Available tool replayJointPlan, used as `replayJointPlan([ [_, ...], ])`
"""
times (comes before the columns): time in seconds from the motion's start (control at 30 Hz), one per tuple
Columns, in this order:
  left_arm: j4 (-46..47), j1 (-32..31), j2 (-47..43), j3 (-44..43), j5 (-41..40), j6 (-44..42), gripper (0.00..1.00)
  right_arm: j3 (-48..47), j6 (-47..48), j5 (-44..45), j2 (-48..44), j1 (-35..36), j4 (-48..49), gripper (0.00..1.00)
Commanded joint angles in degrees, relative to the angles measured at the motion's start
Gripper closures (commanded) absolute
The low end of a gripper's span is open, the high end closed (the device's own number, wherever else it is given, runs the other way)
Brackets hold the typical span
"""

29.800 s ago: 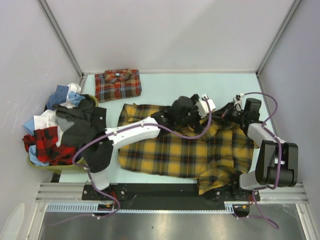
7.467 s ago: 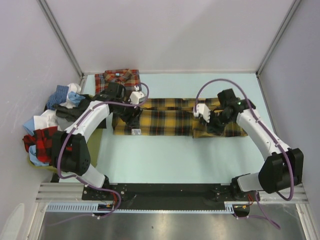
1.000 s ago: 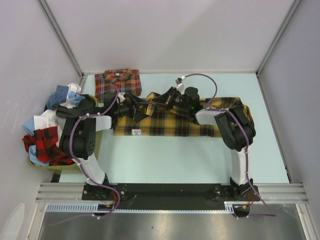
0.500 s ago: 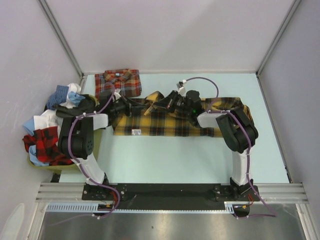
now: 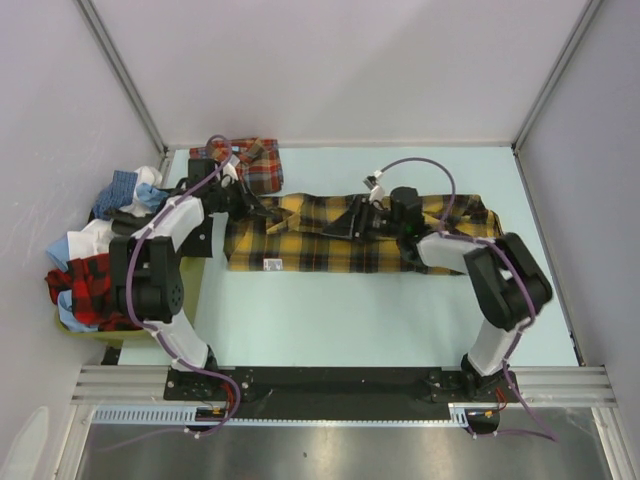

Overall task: Fold and stack the long sleeve shirts
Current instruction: Fold the shirt

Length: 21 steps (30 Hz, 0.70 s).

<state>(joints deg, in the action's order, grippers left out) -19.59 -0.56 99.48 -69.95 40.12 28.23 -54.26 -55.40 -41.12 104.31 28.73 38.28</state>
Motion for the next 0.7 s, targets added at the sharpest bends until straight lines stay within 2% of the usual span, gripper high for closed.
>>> replayJointPlan([
  [0.0, -7.1, -0.1, 3.3, -3.5, -7.8, -14.4, 1.0, 2.6, 22.9, -5.0, -11.7, -5.0, -20.0, 0.42],
  [0.03, -7.8, -0.4, 5.4, -4.3, -8.6, -15.8, 1.0, 2.2, 25.7, -5.7, -13.3, -7.6, -27.6, 0.42],
  [0.1, -8.8, -1.0, 7.2, -6.2, -10.1, -18.6, 1.0, 1.8, 32.6, -5.6, -17.5, -11.3, -33.9, 0.43],
  [0.13, -8.9, -1.3, 7.8, -6.5, -10.9, -20.1, 1.0, 1.0, 35.0, -5.2, -18.7, -15.3, -40.6, 0.43],
  [0.27, -8.4, -2.3, 7.9, -6.5, -14.0, -23.3, 0.98, -0.5, 45.3, -1.7, -23.8, -25.2, -53.0, 0.46],
  [0.33, -8.9, -2.3, 7.7, -7.4, -14.0, -24.8, 0.79, -1.1, 51.1, 2.1, -24.5, -28.3, -58.5, 0.49],
  [0.37, -9.3, -2.3, 6.8, -7.7, -14.0, -25.5, 0.72, -1.4, 52.5, 3.2, -24.7, -33.9, -60.0, 0.5],
  [0.4, -10.4, -2.4, 6.1, -8.0, -14.0, -26.5, 0.61, -1.6, 54.6, 4.0, -24.7, -36.2, -61.1, 0.5],
  [0.43, -10.9, -2.4, 5.3, -8.3, -13.9, -28.7, 0.56, -2.1, 55.3, 4.8, -24.8, -38.5, -63.7, 0.5],
  [0.47, -11.3, -2.6, 3.2, -8.3, -13.5, -31.3, 0.5, -2.5, 55.3, 5.2, -24.6, -43.7, -64.9, 0.5],
  [0.5, -12.4, -2.7, 2.2, -8.3, -13.4, -33.4, 0.35, -2.6, 55.2, 4.4, -24.5, -46.0, -66.0, 0.5],
  [0.53, -13.2, -3.0, 1.0, -8.5, -13.9, -38.0, 0.3, -2.8, 55.3, 4.1, -24.6, -48.6, -68.7, 0.5],
  [0.57, -14.0, -3.3, -0.8, -8.7, -14.6, -40.3, 0.3, -3.2, 55.2, 4.1, -24.5, -52.0, -70.1, 0.5],
  [0.67, -19.7, -5.1, -2.9, -9.7, -15.1, -51.1, 0.3, -2.5, 59.2, 5.6, -25.7, -55.7, -72.8, 0.51],
])
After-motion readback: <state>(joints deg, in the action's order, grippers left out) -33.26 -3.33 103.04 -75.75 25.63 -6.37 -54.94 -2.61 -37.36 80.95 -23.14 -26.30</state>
